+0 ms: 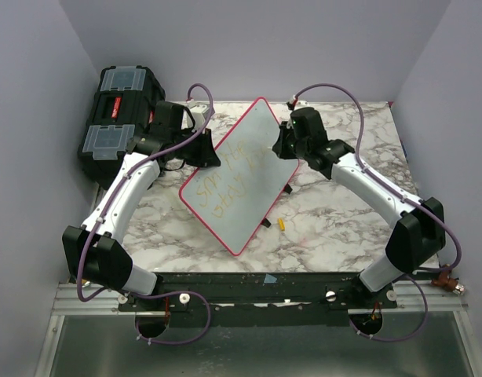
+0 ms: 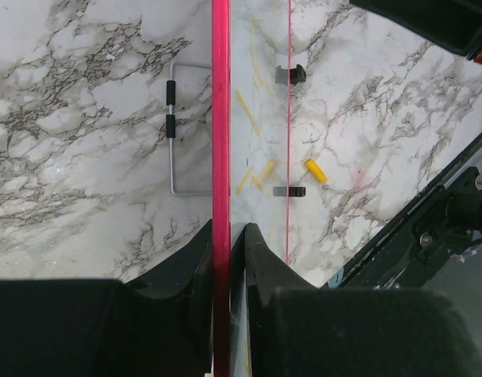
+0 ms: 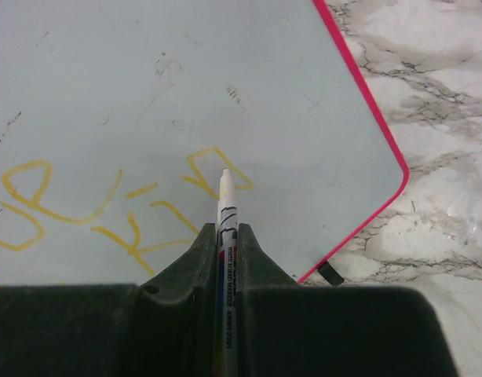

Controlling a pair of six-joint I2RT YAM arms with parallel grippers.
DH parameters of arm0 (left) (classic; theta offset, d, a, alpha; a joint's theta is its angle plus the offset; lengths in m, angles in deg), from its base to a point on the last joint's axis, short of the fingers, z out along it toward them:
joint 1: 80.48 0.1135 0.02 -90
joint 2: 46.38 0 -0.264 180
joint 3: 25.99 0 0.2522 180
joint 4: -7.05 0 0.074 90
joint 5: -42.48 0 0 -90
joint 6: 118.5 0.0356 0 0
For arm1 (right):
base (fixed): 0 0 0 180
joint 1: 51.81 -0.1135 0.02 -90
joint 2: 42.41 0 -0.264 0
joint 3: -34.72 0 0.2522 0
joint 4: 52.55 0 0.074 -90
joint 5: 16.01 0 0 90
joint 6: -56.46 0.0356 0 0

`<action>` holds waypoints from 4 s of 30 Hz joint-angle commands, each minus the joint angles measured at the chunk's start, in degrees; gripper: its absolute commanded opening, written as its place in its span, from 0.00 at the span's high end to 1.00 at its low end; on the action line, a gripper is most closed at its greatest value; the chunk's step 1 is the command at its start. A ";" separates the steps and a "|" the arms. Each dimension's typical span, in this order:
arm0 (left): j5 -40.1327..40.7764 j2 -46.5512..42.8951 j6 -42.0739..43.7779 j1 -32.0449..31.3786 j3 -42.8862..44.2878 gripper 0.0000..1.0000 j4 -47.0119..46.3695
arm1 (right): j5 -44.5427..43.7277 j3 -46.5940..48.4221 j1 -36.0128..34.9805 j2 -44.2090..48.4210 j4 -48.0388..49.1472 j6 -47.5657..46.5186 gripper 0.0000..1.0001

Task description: Write a sentence on the whiteboard

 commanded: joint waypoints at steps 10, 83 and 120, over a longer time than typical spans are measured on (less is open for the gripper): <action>4.40 -0.85 5.62 0.28 0.97 1.00 -1.10 | 6.63 2.30 6.40 -0.49 1.95 0.11 0.99; 5.39 -0.41 6.08 0.28 1.59 1.00 0.19 | 17.01 -5.04 7.79 -3.15 6.71 -0.10 0.99; 5.23 -2.70 5.98 0.28 -0.63 1.00 -0.75 | 17.02 7.71 7.75 -8.64 5.90 2.70 0.99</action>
